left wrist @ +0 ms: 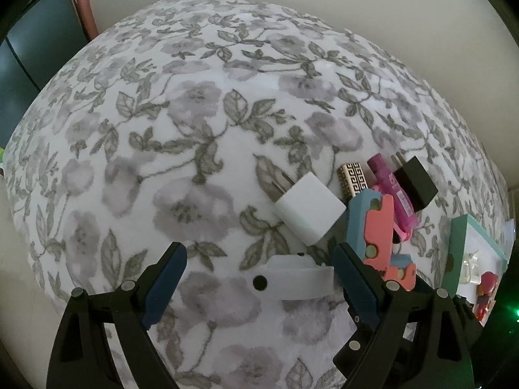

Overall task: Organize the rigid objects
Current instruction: 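Grasp the white strap with the left tool while the right tool grasps the coral-blue case, then lift the white strap with the left tool while the right tool lifts the coral-blue case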

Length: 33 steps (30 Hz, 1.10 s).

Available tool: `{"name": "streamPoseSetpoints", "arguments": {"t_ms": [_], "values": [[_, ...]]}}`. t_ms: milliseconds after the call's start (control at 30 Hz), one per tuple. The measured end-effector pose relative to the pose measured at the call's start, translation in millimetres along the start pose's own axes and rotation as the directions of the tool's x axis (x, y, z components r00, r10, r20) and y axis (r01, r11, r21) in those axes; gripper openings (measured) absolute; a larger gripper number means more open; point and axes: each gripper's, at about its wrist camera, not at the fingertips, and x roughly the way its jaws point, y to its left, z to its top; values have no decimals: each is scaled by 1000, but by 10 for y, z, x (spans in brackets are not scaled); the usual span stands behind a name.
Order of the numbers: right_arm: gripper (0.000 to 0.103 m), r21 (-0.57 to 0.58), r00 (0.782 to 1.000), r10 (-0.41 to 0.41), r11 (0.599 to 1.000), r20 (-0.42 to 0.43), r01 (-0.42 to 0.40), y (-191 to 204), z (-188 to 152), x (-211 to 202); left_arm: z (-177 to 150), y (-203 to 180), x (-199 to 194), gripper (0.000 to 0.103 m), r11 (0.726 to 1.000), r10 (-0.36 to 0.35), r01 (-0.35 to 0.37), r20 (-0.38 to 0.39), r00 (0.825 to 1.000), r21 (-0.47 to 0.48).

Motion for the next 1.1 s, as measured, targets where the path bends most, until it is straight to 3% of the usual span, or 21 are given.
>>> {"name": "streamPoseSetpoints", "arguments": {"t_ms": [233,633,700,767,900,1100], "values": [[75,6,1000,-4,1000,-13,4,-73,-78,-70,-45,-71,39,92,1000,-8,9,-16,1000,24],[74,16,999,-8,1000,-36,8,-241,-213,-193,-122,-118,138,92,999,-5,7,-42,999,44],[74,13,999,-12,1000,-38,13,-238,-223,-208,-120,-117,132,89,999,-6,8,-38,999,49],[75,3,999,-26,1000,-40,26,-224,-237,-216,-122,-115,132,75,999,-10,12,-36,999,49],[74,-35,997,-61,998,-43,59,-155,-256,-207,-126,-145,140,62,997,-40,43,-42,998,66],[75,-50,996,-77,996,-39,75,-125,-292,-219,-112,-166,153,60,996,-41,44,-44,998,76]]}}
